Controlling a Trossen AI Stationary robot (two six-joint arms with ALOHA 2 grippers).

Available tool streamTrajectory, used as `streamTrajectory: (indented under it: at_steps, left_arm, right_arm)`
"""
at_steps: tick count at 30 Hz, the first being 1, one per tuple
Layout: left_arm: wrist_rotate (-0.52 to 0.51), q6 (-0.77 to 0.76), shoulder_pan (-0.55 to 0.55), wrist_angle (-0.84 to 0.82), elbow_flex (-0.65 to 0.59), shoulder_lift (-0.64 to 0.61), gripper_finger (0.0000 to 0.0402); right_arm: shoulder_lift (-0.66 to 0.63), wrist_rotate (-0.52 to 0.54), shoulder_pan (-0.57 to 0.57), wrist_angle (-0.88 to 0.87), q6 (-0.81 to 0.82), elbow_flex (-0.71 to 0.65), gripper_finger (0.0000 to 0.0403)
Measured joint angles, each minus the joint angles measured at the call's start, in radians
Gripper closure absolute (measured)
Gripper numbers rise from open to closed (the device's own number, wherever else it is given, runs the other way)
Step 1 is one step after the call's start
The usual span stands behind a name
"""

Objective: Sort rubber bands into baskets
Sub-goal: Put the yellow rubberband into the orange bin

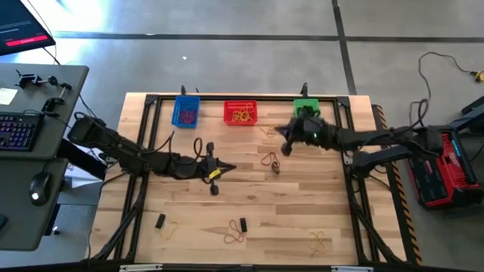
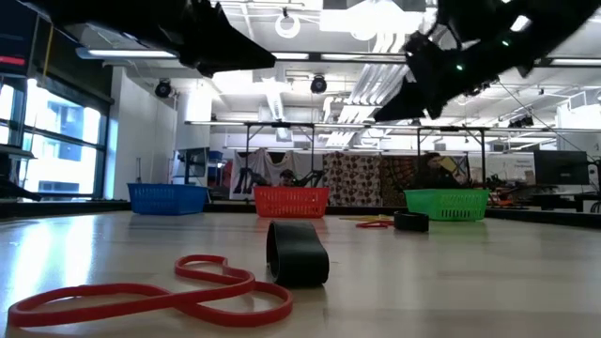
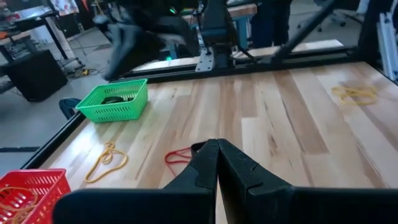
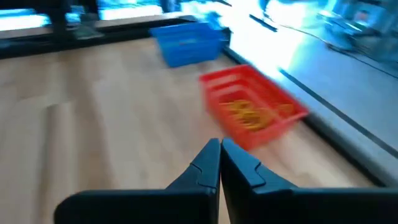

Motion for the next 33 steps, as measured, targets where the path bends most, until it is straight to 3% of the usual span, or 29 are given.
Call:
streamTrajectory:
  at_steps: [5,9,14,21,26,33]
  left_arm:
    - [-0.027,-0.01,-0.048,-0.132,0.021,-0.05,0.0401]
    - [-0.043,-0.043,-0.091,-0.287,0.062,-0.094,0.0401]
    - [-0.042,-0.111,-0.151,-0.487,0.122,-0.12,0.0401]
    - [-0.035,-0.236,-0.273,-0.759,0.196,-0.122,0.0401]
    - [0.016,-0.359,-0.366,-0.821,0.208,-0.122,0.0401]
    - [0.043,-0.513,-0.49,-0.846,0.208,-0.122,0.0401]
  right_arm:
    - [0.0,0.019,0.118,0.224,0.032,-0.166,0.0403]
    - [0.0,0.121,0.227,0.295,0.067,-0.242,0.0403]
    - [0.001,0.258,0.36,0.323,0.059,-0.275,0.0403]
    - [0.001,0.288,0.487,0.336,0.045,-0.274,0.0403]
    - [0.001,0.298,0.542,0.347,0.053,-0.274,0.0403]
    - [0.001,0.465,0.606,0.349,0.008,-0.274,0.0403]
